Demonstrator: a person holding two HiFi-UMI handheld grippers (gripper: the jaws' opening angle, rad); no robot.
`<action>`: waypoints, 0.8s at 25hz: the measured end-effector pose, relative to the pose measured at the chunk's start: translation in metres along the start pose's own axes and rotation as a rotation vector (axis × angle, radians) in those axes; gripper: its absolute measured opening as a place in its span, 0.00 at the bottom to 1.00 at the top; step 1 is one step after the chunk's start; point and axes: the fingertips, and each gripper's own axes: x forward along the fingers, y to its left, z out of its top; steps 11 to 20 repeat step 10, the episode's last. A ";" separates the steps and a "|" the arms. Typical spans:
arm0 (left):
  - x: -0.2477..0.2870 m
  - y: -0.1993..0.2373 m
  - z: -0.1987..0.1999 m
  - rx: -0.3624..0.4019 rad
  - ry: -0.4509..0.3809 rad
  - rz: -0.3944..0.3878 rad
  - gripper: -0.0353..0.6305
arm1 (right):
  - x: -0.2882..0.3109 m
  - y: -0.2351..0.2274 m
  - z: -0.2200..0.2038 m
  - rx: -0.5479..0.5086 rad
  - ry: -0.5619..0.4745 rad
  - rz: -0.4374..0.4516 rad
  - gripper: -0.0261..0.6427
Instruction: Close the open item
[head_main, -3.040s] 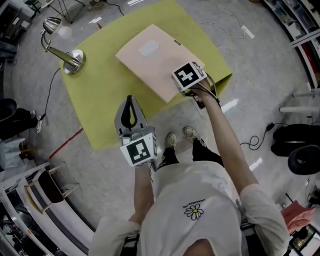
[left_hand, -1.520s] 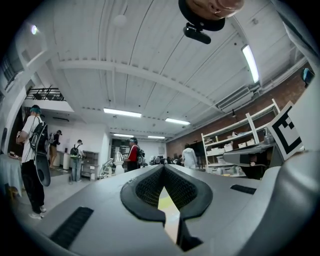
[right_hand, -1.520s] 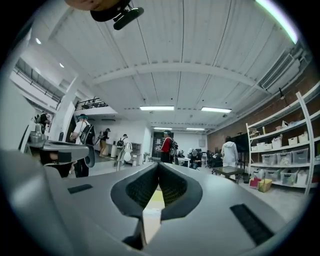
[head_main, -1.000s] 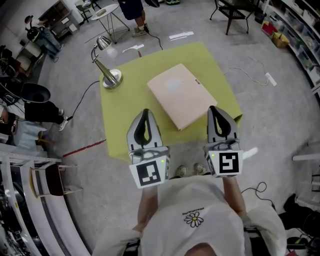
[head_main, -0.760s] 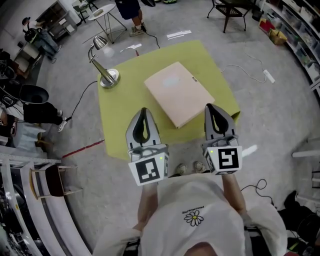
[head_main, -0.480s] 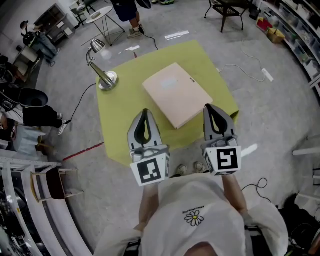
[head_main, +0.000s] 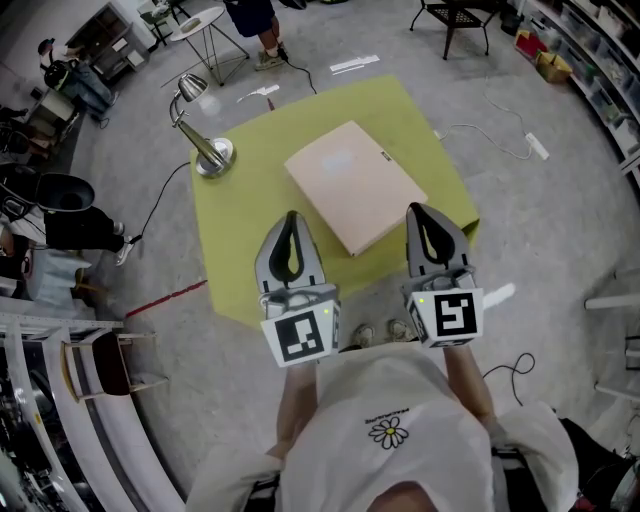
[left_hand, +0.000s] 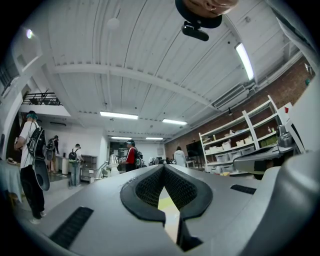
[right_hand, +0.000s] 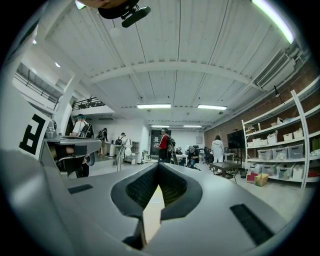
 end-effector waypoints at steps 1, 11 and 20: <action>0.001 0.001 0.000 -0.017 0.000 0.006 0.07 | 0.001 0.000 -0.001 -0.001 0.001 0.001 0.06; 0.004 0.009 -0.006 0.012 0.011 0.004 0.07 | 0.005 -0.005 -0.003 -0.001 0.012 -0.021 0.06; 0.004 0.009 -0.006 0.012 0.011 0.004 0.07 | 0.005 -0.005 -0.003 -0.001 0.012 -0.021 0.06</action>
